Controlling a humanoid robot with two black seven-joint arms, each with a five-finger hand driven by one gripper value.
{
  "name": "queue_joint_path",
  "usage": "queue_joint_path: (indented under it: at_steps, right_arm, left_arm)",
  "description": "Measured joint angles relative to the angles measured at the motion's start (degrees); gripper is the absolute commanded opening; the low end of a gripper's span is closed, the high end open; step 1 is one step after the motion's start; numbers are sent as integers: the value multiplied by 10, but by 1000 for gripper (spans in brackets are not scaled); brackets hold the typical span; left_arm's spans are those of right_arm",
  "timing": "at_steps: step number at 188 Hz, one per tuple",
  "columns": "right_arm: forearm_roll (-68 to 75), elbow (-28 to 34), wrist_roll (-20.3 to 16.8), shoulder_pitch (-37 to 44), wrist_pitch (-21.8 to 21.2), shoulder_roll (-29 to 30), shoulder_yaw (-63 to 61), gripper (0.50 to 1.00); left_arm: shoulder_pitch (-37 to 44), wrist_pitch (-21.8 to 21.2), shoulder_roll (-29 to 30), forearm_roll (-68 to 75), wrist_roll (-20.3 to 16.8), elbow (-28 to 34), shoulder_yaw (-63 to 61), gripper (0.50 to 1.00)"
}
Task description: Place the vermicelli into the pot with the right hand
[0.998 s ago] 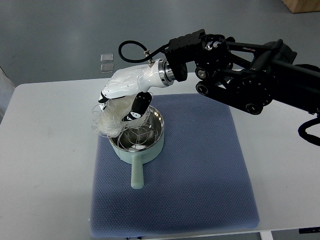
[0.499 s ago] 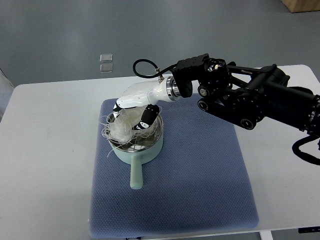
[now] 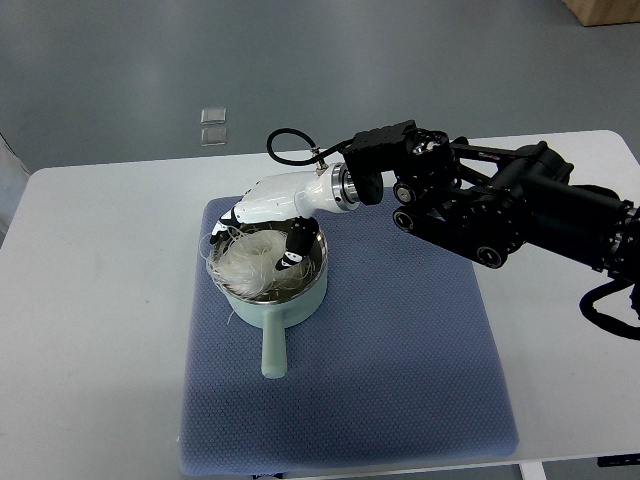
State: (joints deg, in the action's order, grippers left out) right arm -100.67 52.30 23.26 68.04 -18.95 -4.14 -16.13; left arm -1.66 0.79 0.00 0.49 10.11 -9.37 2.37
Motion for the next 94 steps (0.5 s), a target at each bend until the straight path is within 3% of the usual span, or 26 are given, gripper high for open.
queue_joint_path:
  at_steps: [94]
  right_arm:
    - [73,10,5,32,-25,-52,-69,921]
  left_arm:
    - [0,0,0,0,0,0,0,1000]
